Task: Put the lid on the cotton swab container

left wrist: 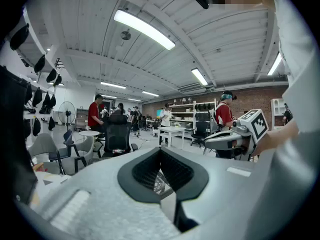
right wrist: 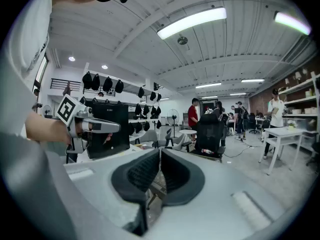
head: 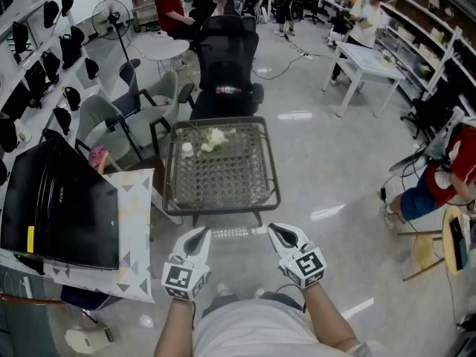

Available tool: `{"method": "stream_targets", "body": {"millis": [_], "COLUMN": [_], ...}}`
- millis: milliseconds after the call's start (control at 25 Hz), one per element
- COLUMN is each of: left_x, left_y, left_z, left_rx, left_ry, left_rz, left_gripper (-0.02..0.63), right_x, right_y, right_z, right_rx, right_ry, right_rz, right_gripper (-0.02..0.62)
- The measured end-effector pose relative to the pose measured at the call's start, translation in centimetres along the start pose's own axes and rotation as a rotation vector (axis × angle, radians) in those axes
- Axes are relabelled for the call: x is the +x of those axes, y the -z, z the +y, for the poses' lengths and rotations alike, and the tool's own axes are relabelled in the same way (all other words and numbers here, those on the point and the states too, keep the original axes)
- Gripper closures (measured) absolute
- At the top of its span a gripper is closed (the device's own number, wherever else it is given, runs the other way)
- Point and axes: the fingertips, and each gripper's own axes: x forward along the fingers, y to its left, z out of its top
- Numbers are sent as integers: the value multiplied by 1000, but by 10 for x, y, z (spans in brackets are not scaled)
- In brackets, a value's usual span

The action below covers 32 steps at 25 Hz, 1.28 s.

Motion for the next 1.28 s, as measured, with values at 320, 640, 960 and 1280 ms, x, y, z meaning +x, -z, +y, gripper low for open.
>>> {"method": "stream_targets", "body": {"millis": [320, 640, 960, 1280], "left_x": [-12, -24, -15, 34], "left_y": [-4, 14, 27, 31], "left_z": [61, 122, 153, 187], "left_rx": [-12, -42, -49, -37], "left_ry": [18, 26, 23, -34], "left_rz": [-12, -4, 18, 50], "left_gripper": [598, 598, 598, 598], "right_x": [57, 108, 149, 202], "right_y": [-18, -17, -13, -6], "right_z": [32, 56, 52, 3], "right_rx": [-20, 24, 24, 57], "right_ry": [-2, 21, 18, -10], "right_rz": [17, 24, 57, 61], "right_gripper": [583, 583, 583, 583]}}
